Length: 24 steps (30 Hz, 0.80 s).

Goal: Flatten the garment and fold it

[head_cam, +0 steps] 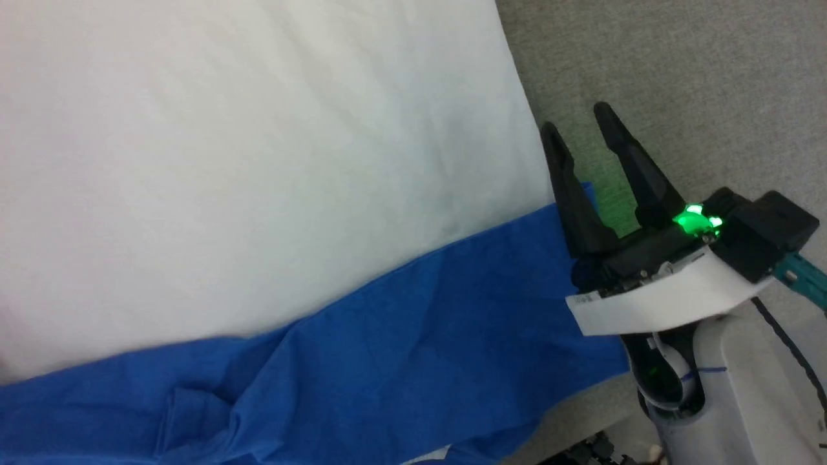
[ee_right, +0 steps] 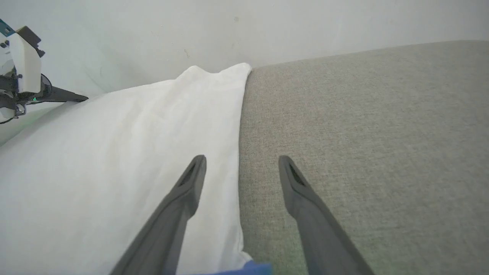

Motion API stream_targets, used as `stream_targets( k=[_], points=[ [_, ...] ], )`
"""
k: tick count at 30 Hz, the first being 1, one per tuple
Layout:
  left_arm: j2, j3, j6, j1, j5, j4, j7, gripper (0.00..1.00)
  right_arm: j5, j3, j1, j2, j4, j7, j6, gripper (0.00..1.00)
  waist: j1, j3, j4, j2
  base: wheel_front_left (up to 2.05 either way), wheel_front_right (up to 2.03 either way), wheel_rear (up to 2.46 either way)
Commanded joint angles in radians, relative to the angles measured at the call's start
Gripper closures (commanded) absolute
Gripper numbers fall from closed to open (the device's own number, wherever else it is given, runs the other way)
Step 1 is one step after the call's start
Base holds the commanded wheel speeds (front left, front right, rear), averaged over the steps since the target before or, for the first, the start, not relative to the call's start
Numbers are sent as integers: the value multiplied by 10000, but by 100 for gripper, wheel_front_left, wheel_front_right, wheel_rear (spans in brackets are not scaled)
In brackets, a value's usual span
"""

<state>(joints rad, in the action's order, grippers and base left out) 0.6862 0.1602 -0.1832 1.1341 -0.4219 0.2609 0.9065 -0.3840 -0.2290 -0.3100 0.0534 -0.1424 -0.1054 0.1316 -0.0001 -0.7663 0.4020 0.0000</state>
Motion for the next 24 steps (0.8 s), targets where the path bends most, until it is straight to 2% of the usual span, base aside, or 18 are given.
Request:
stream_targets(
  k=[1, 5, 8, 13, 14, 17, 24],
  points=[
    [-81, 94, 88, -350, -42, 115, 31, 100, 205, 2, -429, -31, -19, 117, -9, 0, 1, 46, -118, 0, 0, 0, 0],
    [-322, 241, 284, -402, -133, 12, -378, 100, 702, 214, -1805, -31, 160, 711, -9, 0, 1, 190, -437, 0, 0, 0, 0],
    [-612, 381, 450, -396, -233, -13, -737, 100, 895, 440, -3406, -31, 800, 1359, -9, 0, 1, 289, -795, 0, 0, 0, 0],
    [-1278, 530, 649, -227, -509, 107, -1391, 100, 668, 1064, -6365, -31, 3155, 2482, -9, 0, 1, 295, -1541, 0, 0, 0, 0],
    [-1278, 530, 649, -227, -509, 107, -1391, 100, 668, 1064, -6365, -31, 3155, 2482, -9, 0, 1, 295, -1541, 0, 0, 0, 0],
    [-1615, 676, 815, -41, -556, 154, -1849, 100, 709, 1341, -7845, -31, 4934, 3213, -9, 0, 1, 214, -1959, 0, 0, 0, 0],
    [-2347, 1066, 1186, 350, -680, 480, -2569, 100, 2043, 2655, -10056, -32, 8341, 5004, -9, 0, 1, 7, -2785, 0, 0, 0, 0]
  ],
)
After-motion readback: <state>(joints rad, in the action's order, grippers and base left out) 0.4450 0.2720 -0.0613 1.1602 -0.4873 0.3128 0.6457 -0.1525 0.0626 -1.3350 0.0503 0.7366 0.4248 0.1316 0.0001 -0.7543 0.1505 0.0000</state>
